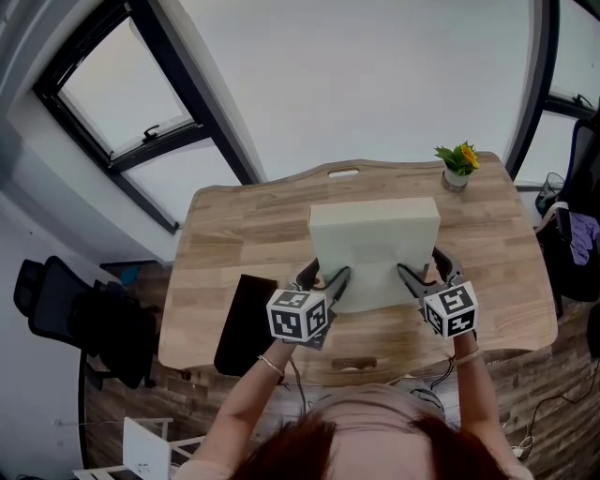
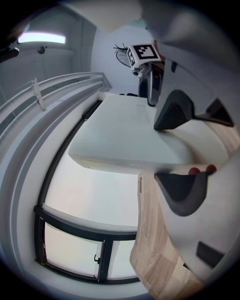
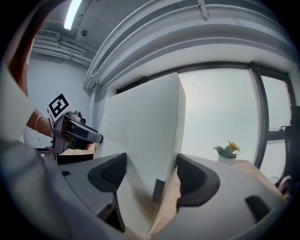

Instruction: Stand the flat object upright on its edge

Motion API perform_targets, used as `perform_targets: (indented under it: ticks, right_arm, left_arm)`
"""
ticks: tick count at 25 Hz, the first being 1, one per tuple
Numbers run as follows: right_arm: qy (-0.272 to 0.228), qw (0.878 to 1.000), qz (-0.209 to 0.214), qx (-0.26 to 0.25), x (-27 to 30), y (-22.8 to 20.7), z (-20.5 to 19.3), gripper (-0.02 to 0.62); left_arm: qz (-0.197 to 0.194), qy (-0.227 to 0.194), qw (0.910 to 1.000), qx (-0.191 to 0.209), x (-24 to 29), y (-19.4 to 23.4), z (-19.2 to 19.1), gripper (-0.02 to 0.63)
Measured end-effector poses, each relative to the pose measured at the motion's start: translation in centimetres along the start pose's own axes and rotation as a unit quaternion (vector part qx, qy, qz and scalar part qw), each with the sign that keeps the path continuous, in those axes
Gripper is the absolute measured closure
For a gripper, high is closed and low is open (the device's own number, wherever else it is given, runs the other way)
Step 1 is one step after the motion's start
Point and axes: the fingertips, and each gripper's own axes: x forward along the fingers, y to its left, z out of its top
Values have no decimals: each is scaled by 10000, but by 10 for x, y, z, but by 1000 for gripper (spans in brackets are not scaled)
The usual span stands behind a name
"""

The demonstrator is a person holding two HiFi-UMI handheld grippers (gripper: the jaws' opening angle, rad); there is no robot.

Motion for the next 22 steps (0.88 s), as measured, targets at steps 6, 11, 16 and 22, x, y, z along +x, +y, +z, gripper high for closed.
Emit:
perform_targets:
  ticks: [6,11,16,22]
  right_arm:
    - [-39,10000,-43,-81,3,-1,1,262]
    - [-68,9998,-116,-175,5,-3,1,265]
    - [-28,9995,-147,-285,7,-3,-1,268]
    - [17,9995,-138,-280,9,-1,-4,272]
  left_arm:
    - [73,-39,9999,124,2,3,2,331]
    - [150,-109,9993,314,4,3,3,331]
    - [243,-116,9991,340,5,6,0,331]
    - [318,-131,9984,455,5,8,-3,331]
